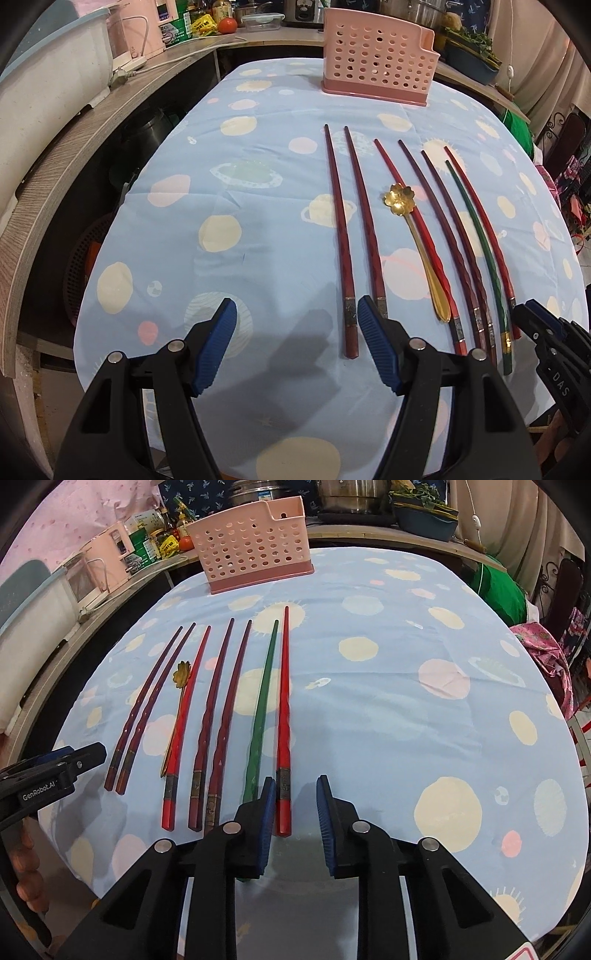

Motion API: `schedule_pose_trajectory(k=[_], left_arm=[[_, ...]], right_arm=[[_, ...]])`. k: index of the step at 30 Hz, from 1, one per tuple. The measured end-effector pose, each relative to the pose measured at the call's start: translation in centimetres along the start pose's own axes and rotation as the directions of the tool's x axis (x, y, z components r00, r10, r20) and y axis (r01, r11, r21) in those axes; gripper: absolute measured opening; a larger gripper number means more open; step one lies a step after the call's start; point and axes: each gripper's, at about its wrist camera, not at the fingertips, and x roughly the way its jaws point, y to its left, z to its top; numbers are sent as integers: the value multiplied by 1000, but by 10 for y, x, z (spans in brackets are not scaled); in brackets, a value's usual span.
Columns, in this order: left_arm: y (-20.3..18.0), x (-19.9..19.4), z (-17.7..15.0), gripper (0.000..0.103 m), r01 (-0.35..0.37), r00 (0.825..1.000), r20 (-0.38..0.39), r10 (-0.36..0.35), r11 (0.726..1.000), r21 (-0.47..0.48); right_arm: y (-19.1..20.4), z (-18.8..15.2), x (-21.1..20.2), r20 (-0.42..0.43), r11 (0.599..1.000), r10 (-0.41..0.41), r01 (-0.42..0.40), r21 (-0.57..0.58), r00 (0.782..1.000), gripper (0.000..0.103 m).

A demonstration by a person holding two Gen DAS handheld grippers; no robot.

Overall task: Organize utensils
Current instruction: 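Grasp a dark-red chopstick with the left tool while the right tool grasps a red chopstick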

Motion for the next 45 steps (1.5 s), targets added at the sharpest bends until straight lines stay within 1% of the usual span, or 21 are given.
schedule_pose_trajectory(k=[4, 9, 15, 17, 23, 26, 27, 29, 31, 34, 37, 45], left_arm=[[-1, 4, -1, 64, -1, 1000, -10, 1, 1000, 2], [-2, 8, -3, 64, 7, 1000, -22, -7, 1000, 4], [-7, 12, -4, 64, 12, 999, -32, -11, 1000, 24], [-7, 14, -5, 60, 13, 999, -40, -12, 1000, 25], [-6, 16, -7, 56, 14, 999, -48, -13, 1000, 18], [-5, 15, -7, 46, 21, 999, -46, -20, 1000, 18], [-5, 14, -7, 44, 23, 999, -44, -22, 1000, 18], [-5, 14, -7, 35, 27, 999, -44, -26, 999, 19], [-4, 13, -7, 29, 35, 998, -45, -35, 999, 18], [-4, 12, -7, 18, 47, 998, -49, -46, 999, 13], [-4, 11, -6, 9, 52, 997, -52, -52, 999, 13], [-4, 10, -4, 7, 63, 997, -55, -62, 998, 6]], right_arm=[[0, 0, 1, 5, 1000, -9, 9, -7, 1000, 16], [-1, 0, 1, 5, 1000, -12, 12, 1, 1000, 10], [-1, 0, 1, 6, 1000, -18, 18, -5, 1000, 10], [-1, 0, 1, 6, 1000, -17, 17, -5, 1000, 10], [-1, 0, 1, 6, 1000, -19, 19, -7, 1000, 10], [-1, 0, 1, 6, 1000, -19, 19, -6, 1000, 10], [-1, 0, 1, 6, 1000, -19, 19, -6, 1000, 10], [-1, 0, 1, 6, 1000, -18, 18, -7, 1000, 10], [-1, 0, 1, 6, 1000, -19, 19, -8, 1000, 10], [-2, 0, 1, 6, 1000, -18, 18, -7, 1000, 9], [-1, -1, 1, 6, 1000, -17, 17, -4, 1000, 8], [0, -1, -1, 10, 1000, -15, 15, -8, 1000, 7]])
